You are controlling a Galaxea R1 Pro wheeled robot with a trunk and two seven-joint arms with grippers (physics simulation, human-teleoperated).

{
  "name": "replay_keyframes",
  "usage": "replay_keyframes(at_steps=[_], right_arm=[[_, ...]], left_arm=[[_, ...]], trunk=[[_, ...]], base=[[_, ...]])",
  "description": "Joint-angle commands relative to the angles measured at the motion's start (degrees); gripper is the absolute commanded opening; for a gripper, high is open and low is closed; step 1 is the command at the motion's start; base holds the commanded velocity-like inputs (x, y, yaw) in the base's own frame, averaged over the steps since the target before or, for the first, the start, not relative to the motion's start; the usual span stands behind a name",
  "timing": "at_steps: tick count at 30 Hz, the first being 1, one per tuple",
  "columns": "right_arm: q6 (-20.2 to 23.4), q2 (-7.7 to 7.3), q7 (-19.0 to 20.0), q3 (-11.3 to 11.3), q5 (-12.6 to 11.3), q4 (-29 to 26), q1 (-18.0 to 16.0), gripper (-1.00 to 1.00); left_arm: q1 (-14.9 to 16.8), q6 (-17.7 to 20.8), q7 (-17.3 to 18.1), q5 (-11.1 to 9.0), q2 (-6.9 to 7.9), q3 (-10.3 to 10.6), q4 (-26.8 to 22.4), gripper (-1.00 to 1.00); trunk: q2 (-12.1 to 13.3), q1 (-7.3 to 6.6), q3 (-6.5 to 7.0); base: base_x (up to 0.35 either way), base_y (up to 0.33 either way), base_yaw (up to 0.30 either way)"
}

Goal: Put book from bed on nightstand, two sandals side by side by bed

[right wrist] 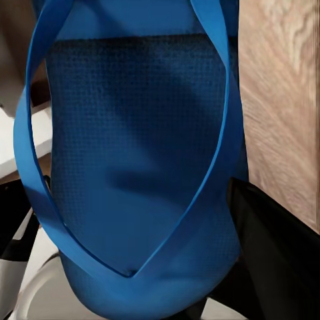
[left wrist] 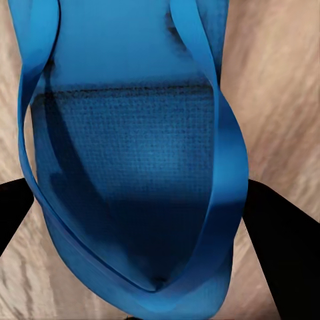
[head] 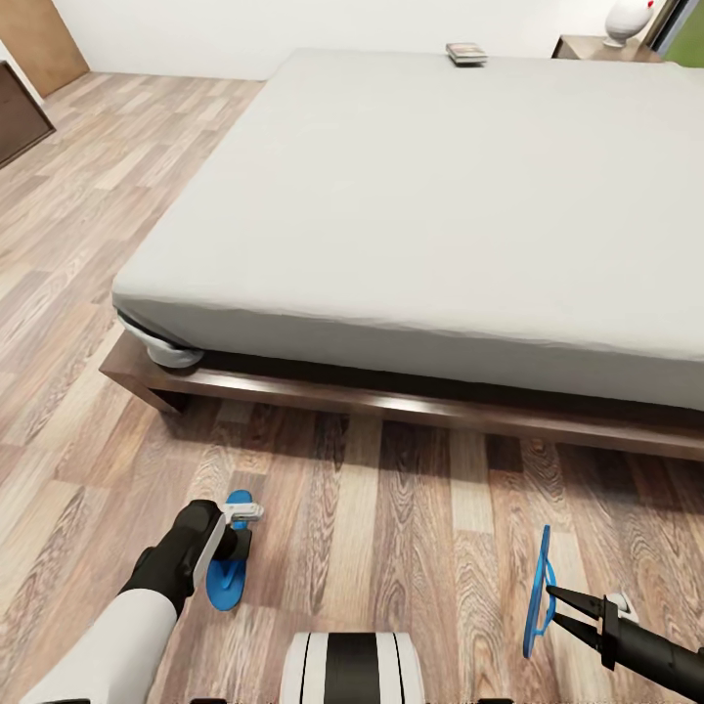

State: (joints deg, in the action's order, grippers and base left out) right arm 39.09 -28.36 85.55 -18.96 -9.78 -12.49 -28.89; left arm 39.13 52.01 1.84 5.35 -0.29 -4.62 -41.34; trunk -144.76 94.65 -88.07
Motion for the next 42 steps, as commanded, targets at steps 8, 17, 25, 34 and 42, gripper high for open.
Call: replay_keyframes(at_steps=[8,17,25,34,42], right_arm=[[0.63,-0.03,0.14,0.16,-0.38,0.01,-0.01,-1.0],[0.64,-0.03,0.14,0.16,-0.41,0.01,-0.02,-1.0],[0.63,-0.03,0.14,0.16,-0.38,0.01,0.01,-1.0],[0.59,-0.03,0.14,0.16,-0.37,0.01,0.01,-1.0],[0.58,-0.03,0.14,0.16,-0.36,0.01,-0.02,-1.0]], left_arm=[[-0.16,-7.12,0.12,0.69,-0.14,-0.05,-0.06,-1.0],[-0.2,-7.91,0.18,0.62,-0.11,-0.04,0.02,-1.0],[-0.2,-7.89,0.18,0.62,-0.09,-0.04,0.2,-1.0],[-0.2,-8.18,0.18,0.68,-0.06,-0.11,0.2,-1.0],[-0.2,-8.33,0.18,0.71,0.01,-0.13,0.2,-1.0]], trunk=[[-0.12,0.19,-1.81],[-0.19,0.32,-2.92],[-0.3,0.53,-4.69],[-0.34,0.61,-5.36],[-0.34,0.61,-5.36]], base=[[0.0,0.0,0.0],[0.0,0.0,0.0],[0.0,0.0,0.0],[0.0,0.0,0.0],[0.243,0.071,0.0]])
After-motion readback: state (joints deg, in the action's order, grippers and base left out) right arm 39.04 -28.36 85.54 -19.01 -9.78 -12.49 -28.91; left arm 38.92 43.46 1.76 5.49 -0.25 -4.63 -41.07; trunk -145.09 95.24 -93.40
